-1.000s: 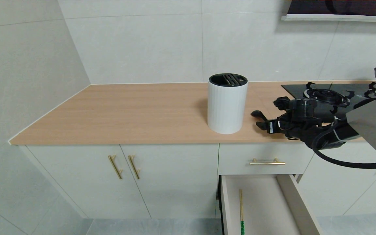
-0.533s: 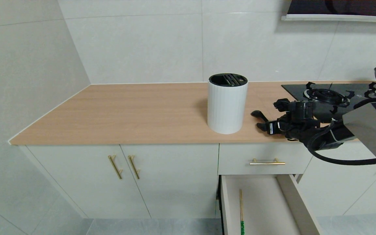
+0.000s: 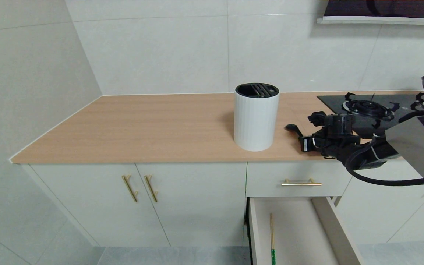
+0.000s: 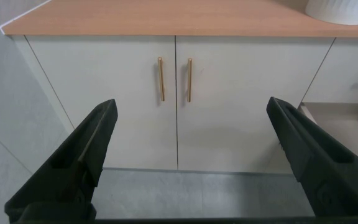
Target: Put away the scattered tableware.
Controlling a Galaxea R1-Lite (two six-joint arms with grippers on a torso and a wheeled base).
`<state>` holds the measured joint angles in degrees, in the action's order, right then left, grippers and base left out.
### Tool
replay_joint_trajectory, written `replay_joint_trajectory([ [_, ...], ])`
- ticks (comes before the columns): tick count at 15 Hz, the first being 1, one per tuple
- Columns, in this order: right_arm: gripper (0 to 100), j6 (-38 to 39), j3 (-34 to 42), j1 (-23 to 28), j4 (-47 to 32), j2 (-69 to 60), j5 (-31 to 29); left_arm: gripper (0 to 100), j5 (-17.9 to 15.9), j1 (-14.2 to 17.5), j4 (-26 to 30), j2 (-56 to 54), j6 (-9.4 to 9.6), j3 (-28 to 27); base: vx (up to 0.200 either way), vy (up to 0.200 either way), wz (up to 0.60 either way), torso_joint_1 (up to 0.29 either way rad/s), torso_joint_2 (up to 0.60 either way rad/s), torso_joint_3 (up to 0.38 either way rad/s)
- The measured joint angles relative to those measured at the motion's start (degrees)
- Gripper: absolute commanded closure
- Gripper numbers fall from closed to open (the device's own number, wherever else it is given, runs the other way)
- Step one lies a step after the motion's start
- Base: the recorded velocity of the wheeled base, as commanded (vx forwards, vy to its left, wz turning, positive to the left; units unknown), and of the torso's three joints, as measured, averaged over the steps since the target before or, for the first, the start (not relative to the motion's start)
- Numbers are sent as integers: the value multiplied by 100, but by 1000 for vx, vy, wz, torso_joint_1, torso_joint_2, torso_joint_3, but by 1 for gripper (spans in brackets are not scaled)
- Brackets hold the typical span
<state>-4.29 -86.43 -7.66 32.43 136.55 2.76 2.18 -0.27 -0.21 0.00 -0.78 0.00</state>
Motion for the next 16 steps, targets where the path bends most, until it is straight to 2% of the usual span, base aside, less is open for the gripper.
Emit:
replay_joint_trajectory([
  [7,100,117,20,-11,-194,-113,-57,0,0,0,2,0,2,0,0,0,0,0,0,0],
  [8,100,304,29,-24,-389,-221,-137,0,0,0,2,0,0,0,0,0,0,0,0,0],
  [12,100,1137,140,-284,-1990,-1122,-603,0,0,0,5,0,0,0,0,0,0,0,0,0],
  [16,100,1392,1108,-491,-2302,-2158,-724,0,0,0,-1,0,2,0,0,0,0,0,0,0],
])
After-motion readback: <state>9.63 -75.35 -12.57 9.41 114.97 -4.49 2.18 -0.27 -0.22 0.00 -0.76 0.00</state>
